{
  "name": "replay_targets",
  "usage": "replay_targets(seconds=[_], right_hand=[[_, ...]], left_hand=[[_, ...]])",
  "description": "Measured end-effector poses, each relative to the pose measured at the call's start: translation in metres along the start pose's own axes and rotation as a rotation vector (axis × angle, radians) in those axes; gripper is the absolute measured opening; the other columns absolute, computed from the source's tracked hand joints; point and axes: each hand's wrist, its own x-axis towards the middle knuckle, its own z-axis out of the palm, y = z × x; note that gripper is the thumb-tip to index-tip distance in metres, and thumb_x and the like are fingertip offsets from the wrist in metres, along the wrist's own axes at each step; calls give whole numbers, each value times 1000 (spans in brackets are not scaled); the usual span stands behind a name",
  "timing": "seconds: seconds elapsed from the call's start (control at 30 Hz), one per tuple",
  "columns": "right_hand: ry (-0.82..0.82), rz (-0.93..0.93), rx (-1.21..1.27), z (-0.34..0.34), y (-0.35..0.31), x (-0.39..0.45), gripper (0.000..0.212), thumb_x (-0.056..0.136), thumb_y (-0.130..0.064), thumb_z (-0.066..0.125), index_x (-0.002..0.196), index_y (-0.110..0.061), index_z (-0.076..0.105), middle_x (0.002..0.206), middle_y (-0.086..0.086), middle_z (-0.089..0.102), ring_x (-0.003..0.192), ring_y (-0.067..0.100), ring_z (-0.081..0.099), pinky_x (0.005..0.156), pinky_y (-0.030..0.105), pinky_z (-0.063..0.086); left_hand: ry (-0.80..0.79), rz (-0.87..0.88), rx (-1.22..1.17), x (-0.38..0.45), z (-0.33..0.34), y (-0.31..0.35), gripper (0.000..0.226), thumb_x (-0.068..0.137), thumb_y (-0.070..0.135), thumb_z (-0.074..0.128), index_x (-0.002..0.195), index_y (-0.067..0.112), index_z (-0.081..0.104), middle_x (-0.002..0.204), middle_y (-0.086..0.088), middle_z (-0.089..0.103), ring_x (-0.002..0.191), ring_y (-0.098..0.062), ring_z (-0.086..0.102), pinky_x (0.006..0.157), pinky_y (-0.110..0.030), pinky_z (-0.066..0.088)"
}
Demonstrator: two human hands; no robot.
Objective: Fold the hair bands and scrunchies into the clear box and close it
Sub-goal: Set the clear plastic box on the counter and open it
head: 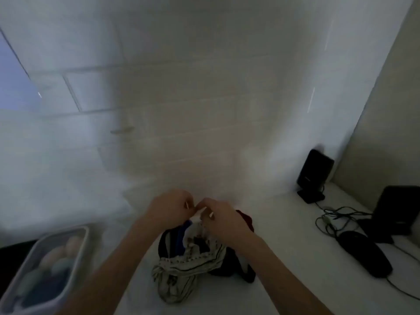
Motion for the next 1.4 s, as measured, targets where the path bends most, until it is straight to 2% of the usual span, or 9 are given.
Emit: replay_targets(seconds=[0.23, 0.4, 0.53, 0.73, 0.97, 1.13, 1.2, 1.3, 1.4], right_hand=[[48, -121, -113, 54, 21, -10, 26, 92, -16, 43, 113, -19, 58, 103, 10, 68, 88, 29, 61, 65, 35, 47], [308, -163, -191, 67, 14, -39, 22, 93, -18, 47, 109, -21, 62, 105, 5, 67, 91, 25, 62, 78, 41, 51], [496, -265, -154, 90, -10, -71, 20, 90, -22, 47, 101, -22, 64, 97, -1, 68, 89, 21, 62, 86, 44, 48], [363, -300, -55, 127, -46, -99, 30, 90, -41, 40, 111, -30, 58, 104, -5, 67, 99, 18, 61, 91, 47, 45], [207, -253, -130, 154, -49, -123, 55, 79, -67, 51, 128, -42, 42, 136, -14, 49, 127, 9, 43, 106, 41, 35], [212, -263, -9, 162, -48, -125, 36, 88, -40, 60, 122, -28, 56, 129, -5, 55, 119, 10, 49, 99, 30, 41], [247, -273, 34, 164, -48, -125, 31, 90, -32, 60, 119, -22, 60, 122, -5, 60, 109, 7, 52, 89, 19, 40], [324, -217, 211, 163, -45, -126, 24, 94, -21, 55, 115, -16, 64, 101, -9, 63, 86, -2, 54, 73, 4, 36], [463, -145, 448, 155, -37, -126, 23, 99, -21, 46, 108, -14, 66, 88, -6, 66, 76, -5, 58, 70, 10, 42]], left_hand=[[-180, 30, 209, -11, 32, -1, 25, 84, 27, 57, 95, 6, 66, 97, -16, 68, 79, -25, 59, 66, -31, 43], [21, 81, 98, -49, 2, -17, 29, 88, 38, 57, 105, 16, 64, 98, -3, 58, 82, -21, 56, 84, -36, 50], [258, 35, -7, -85, -3, -47, 21, 85, 39, 58, 92, 21, 66, 96, -4, 67, 86, -27, 64, 84, -43, 53], [398, -39, -79, -128, 24, -74, 17, 82, 37, 57, 86, 25, 68, 93, 2, 69, 90, -21, 64, 85, -37, 51], [568, -37, -414, -153, 77, -102, 9, 86, 32, 54, 86, 34, 62, 104, 9, 66, 101, -18, 59, 104, -52, 35], [685, 60, -660, -168, 99, -103, 13, 90, 17, 54, 95, 16, 66, 96, 6, 63, 102, -21, 59, 100, -40, 39], [734, 79, -725, -177, 101, -102, 18, 93, 17, 52, 105, 11, 64, 107, 1, 62, 110, -23, 56, 95, -28, 37], [825, 82, -771, -185, 105, -106, 38, 92, 28, 50, 125, 9, 52, 133, -8, 52, 127, -23, 43, 110, -37, 30], [859, 37, -828, -192, 110, -118, 49, 91, 19, 55, 136, 8, 38, 139, -5, 41, 127, -11, 33, 109, -24, 23]])
